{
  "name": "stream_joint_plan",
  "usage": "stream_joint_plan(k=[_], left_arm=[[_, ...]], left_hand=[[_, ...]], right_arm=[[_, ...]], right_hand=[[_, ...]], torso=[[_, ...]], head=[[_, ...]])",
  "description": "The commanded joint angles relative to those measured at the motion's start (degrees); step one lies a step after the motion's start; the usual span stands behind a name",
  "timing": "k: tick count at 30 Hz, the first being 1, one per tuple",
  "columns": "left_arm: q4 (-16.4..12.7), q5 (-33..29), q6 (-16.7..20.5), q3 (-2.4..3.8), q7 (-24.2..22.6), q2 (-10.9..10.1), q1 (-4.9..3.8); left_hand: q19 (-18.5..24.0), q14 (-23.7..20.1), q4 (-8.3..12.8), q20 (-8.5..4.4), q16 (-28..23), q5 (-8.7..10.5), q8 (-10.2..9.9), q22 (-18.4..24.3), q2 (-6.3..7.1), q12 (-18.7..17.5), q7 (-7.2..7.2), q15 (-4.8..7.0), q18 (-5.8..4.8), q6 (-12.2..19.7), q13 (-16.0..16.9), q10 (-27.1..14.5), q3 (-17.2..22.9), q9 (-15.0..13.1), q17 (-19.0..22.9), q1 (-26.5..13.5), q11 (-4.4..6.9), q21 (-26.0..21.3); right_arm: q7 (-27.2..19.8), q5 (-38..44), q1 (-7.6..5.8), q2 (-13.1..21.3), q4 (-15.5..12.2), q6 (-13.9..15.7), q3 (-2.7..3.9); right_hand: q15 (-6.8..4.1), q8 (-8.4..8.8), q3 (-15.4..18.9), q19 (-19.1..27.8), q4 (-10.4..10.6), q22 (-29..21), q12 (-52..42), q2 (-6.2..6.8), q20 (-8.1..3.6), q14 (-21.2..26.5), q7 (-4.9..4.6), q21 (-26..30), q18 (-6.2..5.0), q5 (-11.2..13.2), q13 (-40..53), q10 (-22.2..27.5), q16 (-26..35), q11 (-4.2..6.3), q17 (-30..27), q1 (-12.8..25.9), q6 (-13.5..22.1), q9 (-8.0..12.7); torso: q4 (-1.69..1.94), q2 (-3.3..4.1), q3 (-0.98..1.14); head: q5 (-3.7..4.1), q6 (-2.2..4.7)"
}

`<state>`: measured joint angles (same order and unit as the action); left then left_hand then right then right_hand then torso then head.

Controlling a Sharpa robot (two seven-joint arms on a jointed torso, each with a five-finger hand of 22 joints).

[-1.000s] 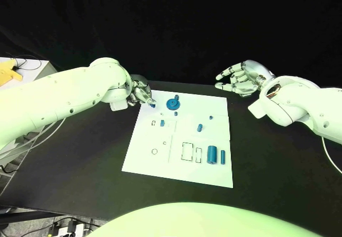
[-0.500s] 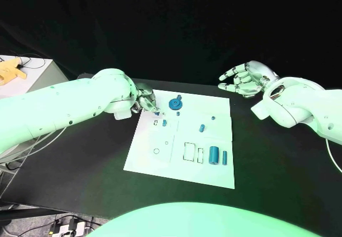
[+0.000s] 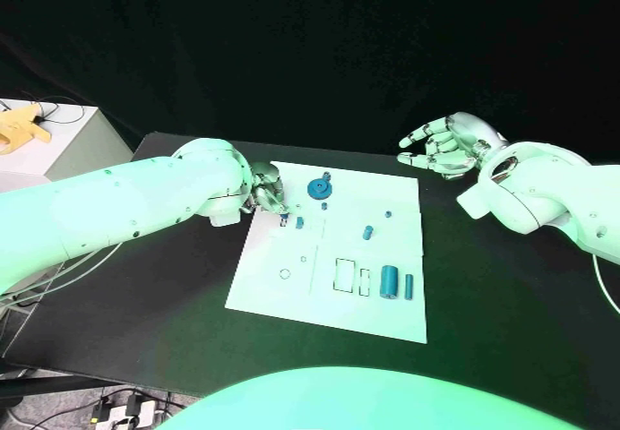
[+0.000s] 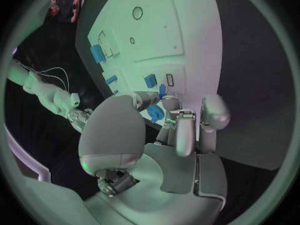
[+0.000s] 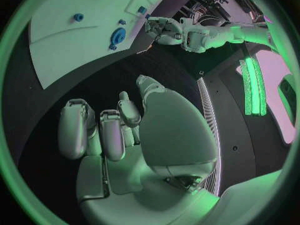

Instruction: Assemble the parts on the task board

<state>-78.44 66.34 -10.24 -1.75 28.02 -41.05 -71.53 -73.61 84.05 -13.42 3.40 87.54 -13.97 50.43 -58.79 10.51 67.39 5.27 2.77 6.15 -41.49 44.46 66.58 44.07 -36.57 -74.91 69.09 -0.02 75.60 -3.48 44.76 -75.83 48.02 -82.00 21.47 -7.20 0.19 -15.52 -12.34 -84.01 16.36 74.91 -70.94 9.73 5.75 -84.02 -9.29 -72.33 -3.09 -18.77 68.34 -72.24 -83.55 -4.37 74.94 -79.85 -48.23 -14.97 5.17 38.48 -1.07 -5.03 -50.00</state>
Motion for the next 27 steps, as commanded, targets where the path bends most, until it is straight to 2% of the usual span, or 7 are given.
stream_joint_plan(k=[1,9,27], left_arm=[[-0.37,2.64,-0.44,-0.07,0.39,0.02,0.08],[-0.62,4.35,-0.69,-0.28,0.57,-0.1,0.33],[-0.27,4.72,-1.14,-0.38,0.79,0.27,1.16]], left_hand=[[-0.36,4.13,8.24,-0.17,0.39,-0.21,0.28,-0.08,-0.6,0.27,-0.84,0.44,0.12,-1.26,0.05,0.5,8.65,-8.36,-10.24,-0.19,-0.09,0.38],[-0.47,4.17,8.36,-0.2,0.43,-0.21,0.28,-0.25,-0.51,0.25,-0.87,0.46,0.08,-1.35,0.0,0.56,8.84,-8.4,-10.33,-0.31,-0.06,0.47],[-0.61,4.21,8.45,-0.23,0.45,-0.23,0.29,-0.44,-0.43,0.27,-0.89,0.49,0.05,-1.45,0.04,0.68,9.09,-8.45,-10.38,-0.51,-0.03,0.57]], right_arm=[[-0.46,0.34,0.05,-0.01,-0.08,-0.33,0.01],[-0.5,0.35,0.05,0.02,-0.11,-0.31,0.01],[-0.61,-1.96,0.06,0.09,-0.11,-0.75,0.01]], right_hand=[[-0.27,-0.32,-0.43,0.28,0.05,2.95,0.09,-0.02,-0.12,-2.6,-0.16,0.35,-0.84,-0.19,0.05,0.45,0.2,-0.08,3.93,0.65,0.37,-0.07],[-0.27,-0.32,-0.43,0.28,0.05,2.95,0.09,-0.02,-0.12,-2.6,-0.16,0.35,-0.84,-0.19,0.05,0.45,0.2,-0.08,3.93,0.65,0.37,-0.07],[-0.26,-0.35,-0.49,0.27,0.03,2.96,0.08,-0.02,-0.12,-2.6,-0.16,0.34,-0.84,-0.36,0.04,0.45,0.2,-0.08,3.95,0.7,0.41,-0.07]], torso=[[-0.02,-0.01,0.04],[-0.04,-0.01,0.02],[-0.06,0.07,-0.02]], head=[[-0.12,0.0],[-0.34,0.0],[-0.26,0.0]])
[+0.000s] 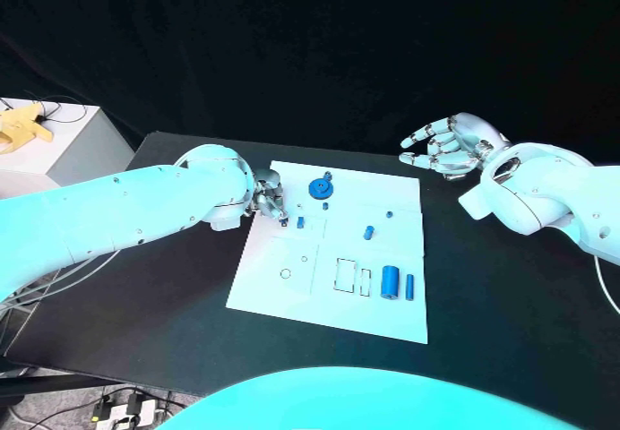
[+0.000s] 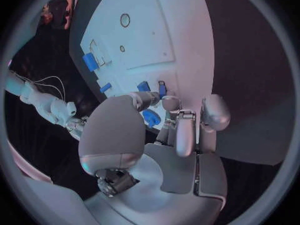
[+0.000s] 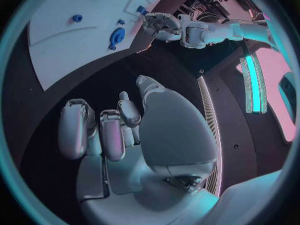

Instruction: Assemble the parts on the task board

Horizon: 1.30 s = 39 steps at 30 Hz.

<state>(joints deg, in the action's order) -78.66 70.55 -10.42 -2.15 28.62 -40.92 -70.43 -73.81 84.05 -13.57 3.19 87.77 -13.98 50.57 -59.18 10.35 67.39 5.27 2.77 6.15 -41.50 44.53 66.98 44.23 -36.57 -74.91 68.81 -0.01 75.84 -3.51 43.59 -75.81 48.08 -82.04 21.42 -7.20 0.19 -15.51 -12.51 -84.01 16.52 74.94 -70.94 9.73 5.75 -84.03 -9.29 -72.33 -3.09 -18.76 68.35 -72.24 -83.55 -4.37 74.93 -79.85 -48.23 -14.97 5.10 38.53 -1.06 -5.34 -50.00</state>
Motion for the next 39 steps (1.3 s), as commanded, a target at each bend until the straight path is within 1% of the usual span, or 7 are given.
stream_joint_plan(k=[1,12,18,20,32,36,39], left_arm=[[-0.08,0.5,-1.04,0.02,0.2,0.15,0.1],[-0.47,0.51,-1.79,0.01,0.27,-0.01,0.21],[-0.63,0.52,-2.23,0.01,0.31,-0.06,0.23],[-0.7,0.55,-2.36,0.01,0.32,-0.07,0.24],[-0.47,0.69,-2.68,0.01,0.36,0.0,0.26],[-0.2,0.69,-2.94,0.01,0.41,0.26,0.26],[0.01,0.7,-3.34,0.0,0.47,0.48,0.27]], left_hand=[[-0.41,4.21,8.6,-0.03,0.22,-0.21,0.15,-0.05,-0.27,0.27,-0.89,0.5,0.04,-1.44,-0.03,0.27,8.93,-8.45,-10.38,-0.23,-0.04,0.34],[-0.43,4.22,8.68,-0.05,0.22,-0.22,0.14,-0.06,-0.22,0.24,-0.91,0.52,0.04,-1.48,-0.06,0.3,9.11,-8.49,-10.39,-0.34,-0.02,0.36],[-0.43,4.22,8.68,-0.05,0.22,-0.22,0.14,-0.06,-0.22,0.24,-0.91,0.52,0.04,-1.48,-0.06,0.3,9.11,-8.49,-10.39,-0.34,-0.02,0.36],[-0.43,4.22,8.68,-0.05,0.22,-0.22,0.14,-0.06,-0.22,0.24,-0.91,0.52,0.04,-1.48,-0.06,0.3,9.11,-8.49,-10.39,-0.34,-0.02,0.36],[-0.47,4.24,8.73,-0.06,0.23,-0.22,0.14,-0.11,-0.2,0.21,-0.92,0.53,0.03,-1.51,-0.11,0.3,9.2,-8.51,-10.42,-0.39,-0.02,0.39],[-0.47,4.24,8.73,-0.06,0.23,-0.22,0.14,-0.11,-0.2,0.21,-0.92,0.53,0.03,-1.51,-0.11,0.3,9.2,-8.51,-10.42,-0.39,-0.02,0.39],[-0.66,4.27,8.79,-0.07,0.27,-0.21,0.13,-0.46,-0.17,0.27,-0.93,0.54,-0.04,-1.54,0.03,0.41,9.34,-8.54,-10.51,-0.5,-0.01,0.55]], right_arm=[[-0.57,-0.82,0.04,0.04,-0.07,-0.71,0.01],[-0.56,-0.91,0.04,0.14,-0.08,-0.78,0.01],[-0.55,-0.92,0.04,0.16,-0.06,-0.8,0.01],[-0.55,-0.92,0.04,0.17,-0.06,-0.8,0.01],[-0.51,-0.92,0.04,0.26,-0.11,-0.8,0.01],[-0.58,-0.91,0.04,0.28,-0.14,-0.71,0.01],[-0.73,-0.91,0.04,0.3,-0.19,-0.54,0.01]], right_hand=[[-0.26,-0.35,-0.33,0.27,-0.13,2.93,0.08,-0.02,-0.12,-2.6,-0.16,0.35,-0.84,-0.36,0.04,0.44,0.2,-0.08,3.97,0.7,0.41,-0.07],[-0.26,-0.37,-0.38,0.25,-0.14,2.95,0.08,-0.04,-0.12,-2.59,-0.16,0.31,-0.83,-0.47,0.03,0.45,0.23,-0.08,3.92,0.71,0.42,-0.07],[-0.26,-0.37,-0.38,0.25,-0.14,2.95,0.08,-0.04,-0.12,-2.59,-0.16,0.31,-0.83,-0.47,0.03,0.45,0.23,-0.08,3.92,0.71,0.42,-0.07],[-0.26,-0.37,-0.38,0.25,-0.14,2.95,0.08,-0.04,-0.12,-2.59,-0.16,0.31,-0.83,-0.47,0.03,0.45,0.23,-0.08,3.92,0.71,0.42,-0.07],[-0.26,-0.37,-0.38,0.25,-0.14,2.95,0.08,-0.04,-0.12,-2.59,-0.16,0.31,-0.83,-0.47,0.03,0.45,0.23,-0.08,3.92,0.71,0.42,-0.07],[-0.26,-0.37,-0.38,0.25,-0.14,2.95,0.08,-0.04,-0.12,-2.59,-0.16,0.31,-0.83,-0.47,0.03,0.45,0.23,-0.08,3.92,0.71,0.42,-0.07],[-0.26,-0.44,-0.51,0.22,-0.18,2.99,0.01,-0.01,-0.12,-2.61,-0.17,0.29,-0.82,-0.73,0.06,0.41,0.21,-0.08,4.0,0.77,0.47,-0.07]], torso=[[0.01,0.01,-0.02],[-0.01,-0.05,0.03],[0.03,-0.04,-0.01],[-0.02,-0.01,-0.01],[0.01,0.01,-0.04],[0.04,0.02,-0.03],[-0.07,0.04,0.0]], head=[[0.02,0.0],[-0.07,0.0],[-0.1,0.0],[-0.14,0.0],[-0.05,0.0],[0.15,0.0],[0.06,0.0]])
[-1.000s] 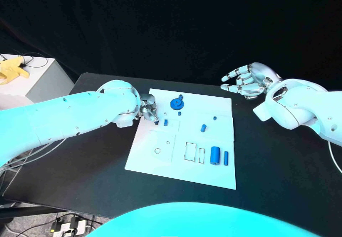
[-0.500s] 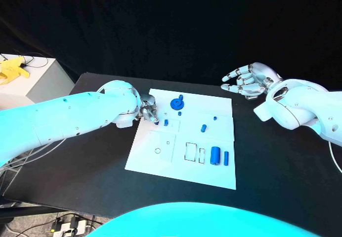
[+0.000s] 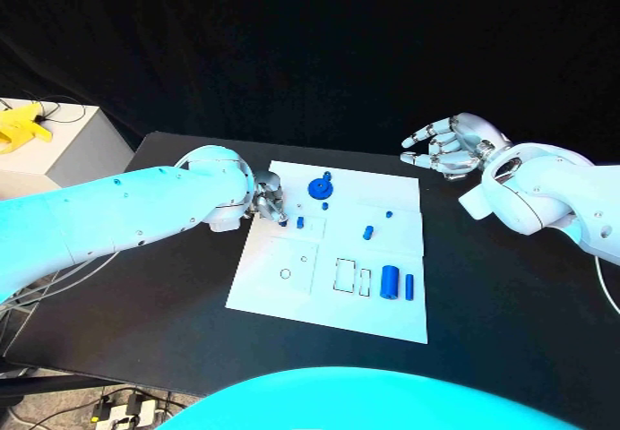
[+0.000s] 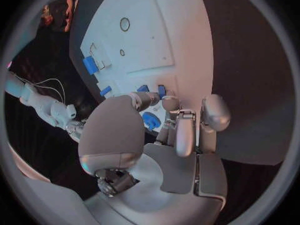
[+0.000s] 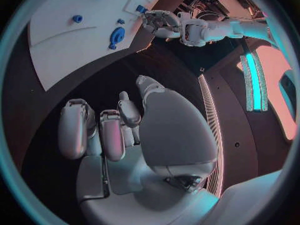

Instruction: Assemble the parts on the task board

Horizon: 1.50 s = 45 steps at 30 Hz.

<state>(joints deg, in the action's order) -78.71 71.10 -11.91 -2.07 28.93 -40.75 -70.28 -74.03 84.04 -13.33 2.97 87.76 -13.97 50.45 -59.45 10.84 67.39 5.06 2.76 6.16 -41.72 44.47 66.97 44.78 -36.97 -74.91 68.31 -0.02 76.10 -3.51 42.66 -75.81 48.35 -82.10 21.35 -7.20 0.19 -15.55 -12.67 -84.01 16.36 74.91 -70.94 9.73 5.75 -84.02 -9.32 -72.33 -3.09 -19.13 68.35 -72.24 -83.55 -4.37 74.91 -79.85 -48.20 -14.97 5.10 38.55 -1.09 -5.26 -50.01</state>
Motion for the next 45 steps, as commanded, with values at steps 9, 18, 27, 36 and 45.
stream_joint_plan(k=[9,18,27,36,45], left_arm=[[0.16,0.16,-4.11,-0.18,0.38,0.79,0.39],[0.04,0.15,-4.37,-0.25,0.4,1.14,0.61],[0.79,0.13,-2.34,-0.27,0.24,1.53,0.66],[1.59,0.04,-2.01,-0.29,0.14,1.91,0.77],[2.27,0.14,-3.01,-0.3,0.21,1.7,0.81]], left_hand=[[-0.85,4.42,8.91,0.06,0.41,-0.33,0.33,-0.84,-0.28,0.45,-0.84,0.63,-0.17,-1.6,0.37,0.87,9.27,-8.31,-10.81,-0.63,0.12,0.65],[-1.19,4.65,9.11,-0.06,0.65,-0.37,0.5,-1.38,-0.01,0.62,-1.08,0.78,-0.27,-2.14,0.63,1.51,9.78,-8.56,-11.37,-1.7,0.31,0.96],[-1.35,4.71,8.81,-0.23,0.68,-0.09,0.71,-1.61,-0.08,0.58,-1.37,0.96,-0.31,-2.59,0.58,1.98,9.92,-8.88,-11.48,-3.07,0.53,1.08],[-1.17,4.57,6.31,-0.52,0.47,0.62,0.41,-1.21,0.26,0.19,-1.95,1.22,-0.26,-2.59,-0.04,2.04,6.24,-9.39,-11.08,-6.86,0.89,0.73],[-0.92,4.3,3.54,-0.57,0.11,0.6,-0.71,-0.62,2.59,0.13,-1.98,1.26,-0.19,-3.36,-0.32,1.25,0.9,-9.04,-10.39,-10.39,0.88,0.27]], right_arm=[[-0.73,0.28,0.04,0.16,-0.13,-0.3,0.01],[-0.72,0.49,0.04,0.19,-0.14,-0.3,0.01],[-0.76,0.52,0.04,0.16,-0.15,-0.31,0.01],[-0.76,0.52,0.04,0.19,-0.14,-0.33,0.01],[-0.74,0.52,0.04,0.25,-0.13,-0.37,0.01]], right_hand=[[-0.27,-0.42,-0.38,0.2,-0.03,3.05,0.0,-0.01,-0.12,-2.61,-0.13,0.25,-0.81,-0.4,0.06,0.4,0.21,-0.08,4.01,0.77,0.44,-0.08],[-0.27,-0.44,-0.4,0.21,-0.03,3.02,-0.01,0.0,-0.12,-2.61,-0.14,0.3,-0.82,-0.43,0.06,0.39,0.23,-0.08,3.99,0.8,0.45,-0.08],[-0.27,-0.44,-0.4,0.21,-0.03,3.02,-0.01,0.0,-0.12,-2.61,-0.14,0.3,-0.82,-0.43,0.06,0.39,0.23,-0.08,3.99,0.8,0.45,-0.08],[-0.27,-0.48,-0.44,0.23,0.0,2.96,0.06,0.02,-0.12,-2.6,-0.14,0.4,-0.84,-0.48,-0.06,0.47,0.27,-0.09,3.94,0.91,0.47,-0.08],[-0.27,-0.48,-0.44,0.23,0.0,2.96,0.06,0.02,-0.12,-2.6,-0.14,0.4,-0.84,-0.48,-0.06,0.47,0.27,-0.09,3.94,0.91,0.47,-0.08]], torso=[[-0.1,0.0,0.0],[-0.08,0.0,0.11],[-0.01,0.0,0.05],[-0.07,0.0,0.05],[0.03,-0.04,0.03]], head=[[0.21,0.01],[0.32,0.01],[0.43,0.01],[0.56,0.01],[0.67,0.01]])
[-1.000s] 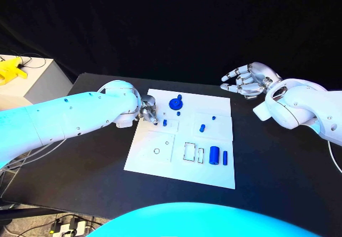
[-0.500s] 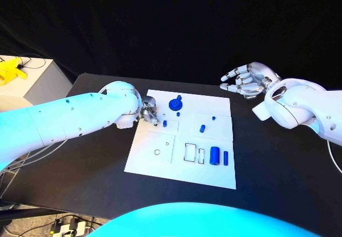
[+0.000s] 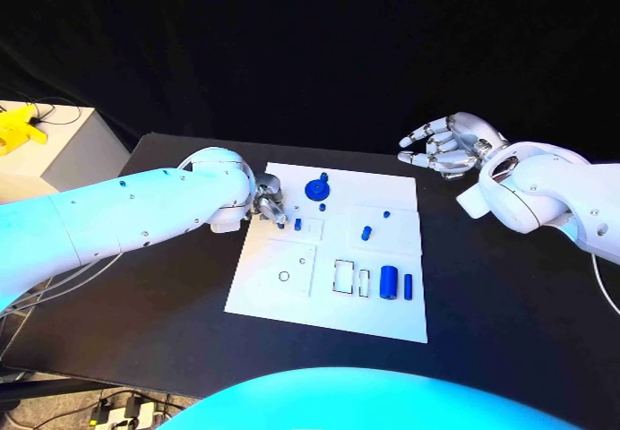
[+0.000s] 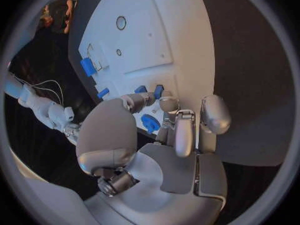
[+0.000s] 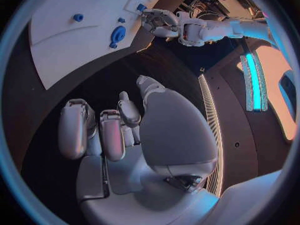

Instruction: Assemble the parts on the task board

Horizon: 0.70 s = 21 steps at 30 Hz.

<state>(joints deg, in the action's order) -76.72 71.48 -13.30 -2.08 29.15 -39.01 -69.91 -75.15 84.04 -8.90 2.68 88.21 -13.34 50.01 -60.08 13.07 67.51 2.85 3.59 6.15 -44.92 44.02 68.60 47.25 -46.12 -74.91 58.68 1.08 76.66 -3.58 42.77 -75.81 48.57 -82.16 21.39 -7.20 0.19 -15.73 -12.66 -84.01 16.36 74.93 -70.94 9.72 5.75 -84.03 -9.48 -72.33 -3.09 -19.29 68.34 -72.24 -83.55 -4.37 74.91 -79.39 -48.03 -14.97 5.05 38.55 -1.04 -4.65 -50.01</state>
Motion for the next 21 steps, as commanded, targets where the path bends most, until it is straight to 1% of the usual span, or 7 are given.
stream_joint_plan(k=[1,3,8,10,12,15,21], left_arm=[[0.31,-0.16,-1.61,-0.29,-0.01,-0.07,0.44],[0.39,0.05,-1.5,-0.28,-0.01,-0.15,0.44],[0.76,0.15,-0.72,-0.26,-0.12,-0.21,0.45],[1.0,0.04,0.05,-0.24,-0.19,-0.2,0.45],[1.11,-0.06,0.55,-0.22,-0.23,-0.2,0.45],[1.23,-0.18,1.16,-0.19,-0.27,-0.21,0.45],[1.04,-0.34,2.01,-0.12,-0.29,-0.38,0.45]], left_hand=[[0.23,4.29,-1.08,-0.27,-0.36,-0.01,-0.36,0.1,0.44,-0.01,0.24,0.43,-0.17,-0.19,0.07,-0.46,-2.1,0.14,-10.34,-0.87,-0.25,-0.34],[0.34,4.2,-2.46,-0.16,-0.46,-0.02,-0.7,0.35,0.69,0.02,0.4,0.3,-0.15,-0.4,-0.01,-0.77,-5.44,0.16,-10.15,-1.6,-0.38,-0.53],[0.82,3.91,-4.55,0.05,-0.81,-0.1,-1.18,1.24,0.64,-0.35,0.74,0.06,0.02,-0.03,-0.85,-1.78,-10.28,0.01,-9.44,-1.61,-0.71,-1.08],[2.17,3.1,-6.8,0.5,-1.69,-0.06,-2.11,3.53,1.12,-2.15,1.61,-0.55,0.42,1.71,-4.23,-4.7,-15.06,-0.06,-7.63,-1.28,-1.47,-2.44],[2.35,2.97,-7.52,0.7,-1.79,-0.04,-2.4,3.83,1.18,-2.33,1.86,-0.77,0.49,2.22,-4.76,-5.31,-16.8,-0.08,-7.41,-1.11,-1.71,-2.65],[2.66,2.82,-7.8,0.97,-1.88,0.15,-2.94,4.35,1.19,-2.53,2.17,-1.05,0.6,3.02,-5.5,-6.2,-19.58,-0.02,-7.16,-1.37,-2.01,-2.99],[2.93,2.69,-7.88,1.11,-1.97,0.36,-3.08,4.79,0.79,-2.49,2.27,-1.18,0.7,3.27,-5.83,-6.72,-21.65,-0.08,-6.92,-1.7,-2.13,-3.27]], right_arm=[[-0.67,0.4,0.03,0.04,-0.08,-0.39,0.01],[-0.7,0.4,0.03,0.04,-0.07,-0.35,0.01],[-0.72,0.4,0.03,0.04,-0.07,-0.27,0.01],[-0.73,0.4,0.03,0.01,-0.05,-0.24,0.01],[-0.74,0.4,0.03,-0.01,-0.03,-0.23,0.01],[-0.75,0.4,0.04,-0.03,-0.01,-0.24,0.01],[-0.77,0.4,0.05,-0.06,0.03,-0.27,0.01]], right_hand=[[-0.27,-0.29,-0.44,0.23,0.0,2.94,0.06,0.03,-0.12,-2.6,0.03,0.4,-0.83,-0.32,-0.05,0.47,0.27,-0.08,3.95,0.45,0.31,-0.08],[-0.26,-0.31,-0.46,0.2,0.03,2.98,0.02,0.03,-0.12,-2.62,0.02,0.34,-0.82,-0.34,-0.02,0.44,0.24,-0.09,4.0,0.54,0.34,-0.08],[-0.26,-0.31,-0.46,0.28,0.04,2.82,0.1,0.04,-0.12,-2.56,0.02,0.58,-0.87,-0.35,-0.12,0.52,0.36,-0.09,3.81,0.57,0.35,-0.07],[-0.26,-0.3,-0.47,0.31,0.02,2.76,0.18,0.07,-0.12,-2.53,0.01,0.67,-0.89,-0.35,-0.2,0.59,0.42,-0.09,3.72,0.57,0.38,-0.07],[-0.26,-0.3,-0.47,0.35,-0.01,2.7,0.45,0.11,-0.12,-2.51,0.01,0.78,-0.91,-0.36,-0.51,0.86,0.45,-0.09,3.68,0.56,0.42,-0.07],[-0.26,-0.29,-0.48,0.36,-0.01,2.67,0.92,0.12,-0.12,-2.5,0.01,0.82,-0.91,-0.36,-1.05,1.31,0.47,-0.1,3.65,0.56,0.43,-0.06],[-0.26,-0.29,-0.49,0.37,-0.01,2.64,1.03,0.12,-0.11,-2.49,0.01,0.86,-0.92,-0.37,-1.17,1.42,0.5,-0.1,3.6,0.56,0.45,-0.06]], torso=[[0.08,-0.05,-0.02],[0.06,-0.04,-0.06],[0.03,-0.05,-0.06],[0.0,-0.05,-0.04],[-0.02,-0.06,-0.05],[0.0,-0.02,-0.1],[0.02,-0.04,-0.07]], head=[[0.08,0.01],[0.06,0.01],[-0.05,0.01],[-0.05,0.01],[-0.02,0.01],[0.03,0.01],[0.09,0.01]])
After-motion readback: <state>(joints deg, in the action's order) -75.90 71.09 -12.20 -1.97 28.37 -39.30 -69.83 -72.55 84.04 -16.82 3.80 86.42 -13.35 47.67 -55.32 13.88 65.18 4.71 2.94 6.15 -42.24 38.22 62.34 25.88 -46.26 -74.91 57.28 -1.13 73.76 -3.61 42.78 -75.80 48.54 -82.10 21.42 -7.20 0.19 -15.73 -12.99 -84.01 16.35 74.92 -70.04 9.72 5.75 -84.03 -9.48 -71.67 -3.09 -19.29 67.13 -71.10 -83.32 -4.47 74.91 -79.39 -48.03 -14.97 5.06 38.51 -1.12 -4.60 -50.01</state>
